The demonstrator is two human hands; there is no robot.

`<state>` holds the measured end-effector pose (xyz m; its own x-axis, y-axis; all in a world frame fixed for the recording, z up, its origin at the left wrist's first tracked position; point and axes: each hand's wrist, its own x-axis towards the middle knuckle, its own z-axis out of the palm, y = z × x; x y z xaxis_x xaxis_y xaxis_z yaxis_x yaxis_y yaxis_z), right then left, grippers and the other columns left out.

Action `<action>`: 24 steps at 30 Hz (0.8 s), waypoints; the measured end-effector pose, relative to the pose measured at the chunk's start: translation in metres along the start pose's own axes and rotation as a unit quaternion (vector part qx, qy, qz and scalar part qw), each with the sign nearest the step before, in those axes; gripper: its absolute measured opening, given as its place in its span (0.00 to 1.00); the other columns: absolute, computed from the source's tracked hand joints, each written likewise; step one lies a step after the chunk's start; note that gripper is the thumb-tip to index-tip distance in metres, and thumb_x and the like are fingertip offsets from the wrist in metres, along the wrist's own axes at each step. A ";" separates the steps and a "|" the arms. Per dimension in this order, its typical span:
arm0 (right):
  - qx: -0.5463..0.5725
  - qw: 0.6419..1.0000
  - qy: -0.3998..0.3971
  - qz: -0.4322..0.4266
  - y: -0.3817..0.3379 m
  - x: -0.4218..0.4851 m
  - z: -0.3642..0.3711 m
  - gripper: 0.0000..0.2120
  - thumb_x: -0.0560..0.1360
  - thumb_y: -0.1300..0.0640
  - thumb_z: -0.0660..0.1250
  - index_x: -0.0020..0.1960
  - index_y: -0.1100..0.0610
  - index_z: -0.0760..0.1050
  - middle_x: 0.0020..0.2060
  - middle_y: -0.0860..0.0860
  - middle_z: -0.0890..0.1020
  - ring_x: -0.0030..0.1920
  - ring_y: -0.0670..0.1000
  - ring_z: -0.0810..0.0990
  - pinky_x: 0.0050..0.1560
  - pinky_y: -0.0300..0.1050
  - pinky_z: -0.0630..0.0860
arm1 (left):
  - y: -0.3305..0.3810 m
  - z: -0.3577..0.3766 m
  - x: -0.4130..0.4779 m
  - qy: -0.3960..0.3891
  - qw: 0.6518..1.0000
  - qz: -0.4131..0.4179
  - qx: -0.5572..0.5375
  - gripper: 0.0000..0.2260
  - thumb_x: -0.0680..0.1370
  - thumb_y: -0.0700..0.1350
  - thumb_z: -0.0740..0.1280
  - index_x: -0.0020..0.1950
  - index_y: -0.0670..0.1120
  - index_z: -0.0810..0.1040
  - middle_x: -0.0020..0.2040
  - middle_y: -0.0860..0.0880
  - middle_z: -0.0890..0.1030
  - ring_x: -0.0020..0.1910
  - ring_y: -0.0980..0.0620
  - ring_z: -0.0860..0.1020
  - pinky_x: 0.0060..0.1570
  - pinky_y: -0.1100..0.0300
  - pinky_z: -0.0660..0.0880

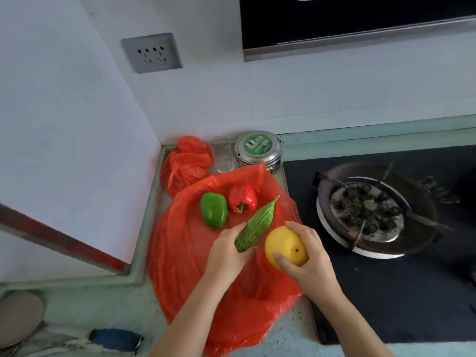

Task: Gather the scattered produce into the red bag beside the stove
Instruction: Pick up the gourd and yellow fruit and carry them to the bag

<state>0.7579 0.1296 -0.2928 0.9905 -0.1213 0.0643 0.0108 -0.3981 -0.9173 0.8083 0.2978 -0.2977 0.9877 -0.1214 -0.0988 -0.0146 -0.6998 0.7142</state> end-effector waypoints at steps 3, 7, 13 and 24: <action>0.001 1.000 -0.008 0.002 0.005 0.002 0.002 0.27 0.63 0.47 0.71 0.59 0.39 0.66 0.58 0.37 0.68 0.59 0.33 0.65 0.52 0.21 0.61 | -0.001 0.012 0.012 -0.020 1.000 0.015 0.010 0.28 0.64 0.59 0.66 0.60 0.47 0.77 0.52 0.44 0.81 0.54 0.45 0.76 0.48 0.60 0.67; 0.001 1.000 0.001 0.021 0.011 0.005 0.003 0.27 0.64 0.47 0.72 0.59 0.39 0.66 0.58 0.36 0.67 0.59 0.32 0.65 0.51 0.21 0.62 | -0.008 0.023 0.025 -0.038 0.999 -0.004 0.032 0.29 0.66 0.58 0.68 0.64 0.49 0.73 0.55 0.45 0.79 0.57 0.47 0.74 0.51 0.60 0.67; -0.002 0.999 0.012 0.038 0.016 0.009 0.005 0.27 0.65 0.50 0.74 0.60 0.40 0.66 0.58 0.37 0.68 0.59 0.32 0.64 0.50 0.21 0.64 | -0.016 0.031 0.042 -0.027 0.998 -0.010 0.062 0.28 0.71 0.52 0.71 0.69 0.50 0.68 0.60 0.46 0.75 0.59 0.47 0.73 0.55 0.58 0.68; -0.025 0.999 0.000 0.042 0.012 0.009 0.014 0.27 0.67 0.52 0.74 0.59 0.38 0.65 0.58 0.34 0.66 0.59 0.31 0.64 0.48 0.21 0.64 | -0.032 0.035 0.050 -0.046 0.997 -0.015 0.064 0.29 0.72 0.55 0.69 0.70 0.50 0.67 0.64 0.47 0.72 0.62 0.48 0.71 0.59 0.56 0.68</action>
<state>0.7688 0.1363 -0.3085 0.9876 -0.1563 -0.0126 -0.0797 -0.4308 -0.8989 0.8531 0.2894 -0.3501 0.9693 -0.1600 -0.1865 -0.0114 -0.7874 0.6163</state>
